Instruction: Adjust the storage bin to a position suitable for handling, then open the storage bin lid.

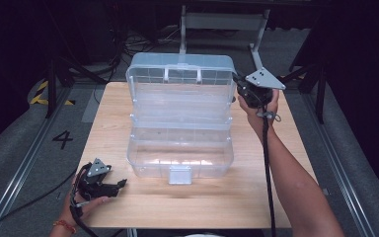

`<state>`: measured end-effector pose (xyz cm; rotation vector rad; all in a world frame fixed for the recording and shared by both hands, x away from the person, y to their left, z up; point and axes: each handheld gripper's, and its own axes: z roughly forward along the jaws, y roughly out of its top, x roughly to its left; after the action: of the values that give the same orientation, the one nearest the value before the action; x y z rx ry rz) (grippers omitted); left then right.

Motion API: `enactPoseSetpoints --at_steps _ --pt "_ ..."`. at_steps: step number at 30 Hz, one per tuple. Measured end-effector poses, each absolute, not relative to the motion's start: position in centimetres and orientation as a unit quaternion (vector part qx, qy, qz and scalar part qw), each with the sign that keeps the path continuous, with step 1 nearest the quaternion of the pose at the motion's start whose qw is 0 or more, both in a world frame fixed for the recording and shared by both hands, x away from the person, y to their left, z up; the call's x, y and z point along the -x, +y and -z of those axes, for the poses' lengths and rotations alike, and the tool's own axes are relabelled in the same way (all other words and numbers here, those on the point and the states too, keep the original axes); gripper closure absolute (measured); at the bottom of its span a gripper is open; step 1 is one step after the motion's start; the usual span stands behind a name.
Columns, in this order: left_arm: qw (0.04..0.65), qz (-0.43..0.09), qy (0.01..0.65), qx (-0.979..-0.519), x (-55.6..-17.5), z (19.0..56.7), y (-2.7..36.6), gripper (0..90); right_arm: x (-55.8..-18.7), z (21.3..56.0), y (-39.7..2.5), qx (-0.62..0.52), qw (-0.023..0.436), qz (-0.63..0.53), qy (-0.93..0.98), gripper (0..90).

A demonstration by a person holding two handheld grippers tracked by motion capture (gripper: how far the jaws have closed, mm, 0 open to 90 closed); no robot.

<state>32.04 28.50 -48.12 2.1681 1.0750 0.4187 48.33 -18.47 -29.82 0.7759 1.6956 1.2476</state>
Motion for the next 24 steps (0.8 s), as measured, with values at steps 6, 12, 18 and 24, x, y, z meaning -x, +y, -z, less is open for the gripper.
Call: enactPoseSetpoints --at_steps 6,12,18,24 --pt "0.335 -0.161 0.412 -0.832 -32.0 48.1 28.5 19.9 -49.0 29.6 -18.3 -0.314 0.435 -0.493 0.685 85.2" --pt "0.336 -0.161 0.412 -0.831 -32.0 48.1 28.5 19.9 -49.7 29.6 -18.3 -0.319 0.427 -0.493 0.687 85.2" --pt "0.336 -0.161 0.412 -0.831 -32.0 48.1 28.5 19.9 -50.5 29.4 -18.3 -0.322 0.421 -0.489 0.692 85.2" --pt "0.337 -0.161 0.412 -0.831 -32.0 48.2 28.5 19.9 -51.3 29.4 -18.4 -0.325 0.414 -0.489 0.696 85.1"
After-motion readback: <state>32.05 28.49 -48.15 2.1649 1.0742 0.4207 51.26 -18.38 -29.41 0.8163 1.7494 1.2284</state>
